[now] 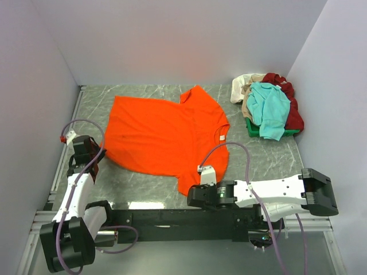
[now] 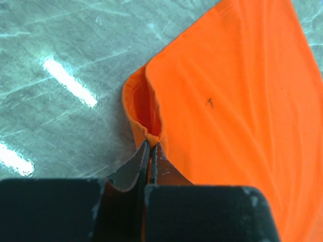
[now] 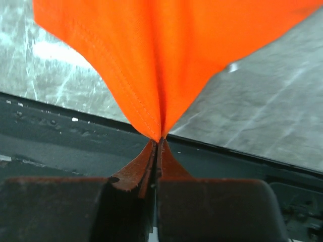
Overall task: Fold and stack the t-shirts
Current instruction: Fold the tshirt
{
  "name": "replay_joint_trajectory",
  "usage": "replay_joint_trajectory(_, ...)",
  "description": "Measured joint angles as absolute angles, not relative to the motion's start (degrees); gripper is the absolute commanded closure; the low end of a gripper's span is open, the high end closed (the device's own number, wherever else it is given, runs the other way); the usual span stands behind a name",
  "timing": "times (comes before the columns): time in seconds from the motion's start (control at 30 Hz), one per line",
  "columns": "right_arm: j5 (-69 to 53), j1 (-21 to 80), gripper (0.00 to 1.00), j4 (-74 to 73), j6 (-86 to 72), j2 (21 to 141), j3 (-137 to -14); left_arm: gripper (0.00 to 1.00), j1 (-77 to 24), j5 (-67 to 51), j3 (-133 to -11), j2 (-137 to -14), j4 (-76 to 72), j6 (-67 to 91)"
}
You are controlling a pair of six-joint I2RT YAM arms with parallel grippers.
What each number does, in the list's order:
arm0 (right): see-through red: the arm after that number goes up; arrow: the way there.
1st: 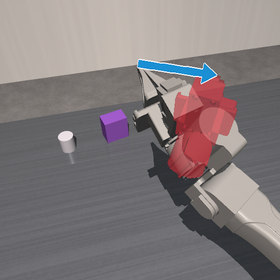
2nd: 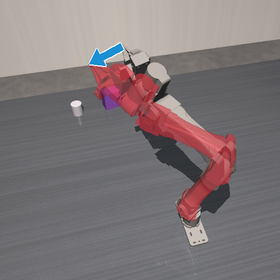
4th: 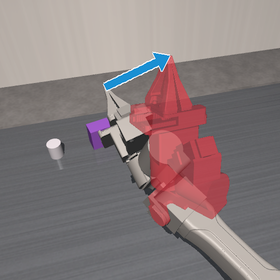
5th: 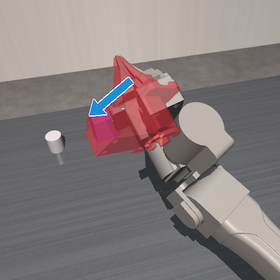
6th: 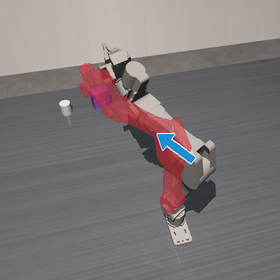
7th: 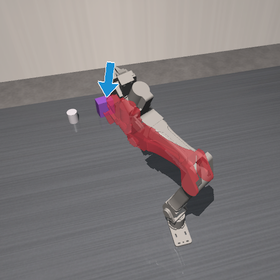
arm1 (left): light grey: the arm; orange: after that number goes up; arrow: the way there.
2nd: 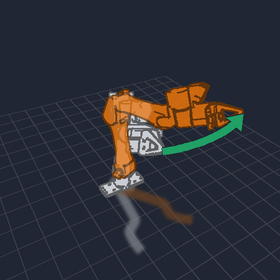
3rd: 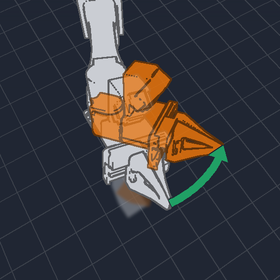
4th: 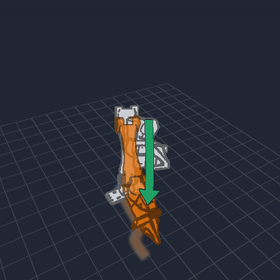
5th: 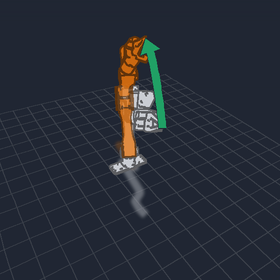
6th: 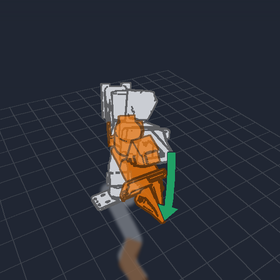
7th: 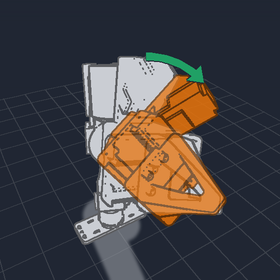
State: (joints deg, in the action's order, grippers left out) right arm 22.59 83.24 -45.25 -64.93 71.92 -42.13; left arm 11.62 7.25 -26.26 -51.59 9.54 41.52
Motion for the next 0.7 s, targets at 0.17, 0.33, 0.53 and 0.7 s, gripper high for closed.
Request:
replay_joint_trajectory(0.17,26.35,80.64,1.0,-47.33,-63.42,72.16,-46.44,0.99,11.62,6.04,-26.26,-55.13,9.32,41.41)
replay_joint_trajectory(0.33,27.86,72.23,1.0,-44.05,-57.58,72.95,-49.15,0.99,11.62,4.23,-26.33,-58.54,9.19,41.28)
replay_joint_trajectory(0.53,27.75,61.3,1.0,-39.88,-48.47,76.51,-52.71,0.99,11.62,2.52,-29.32,-62.65,8.16,41.19)
replay_joint_trajectory(0.7,27.22,54.78,1.0,-36.03,-41.91,80.9,-58.67,1.0,11.62,1.56,-33.63,-66.92,6.59,41.06)
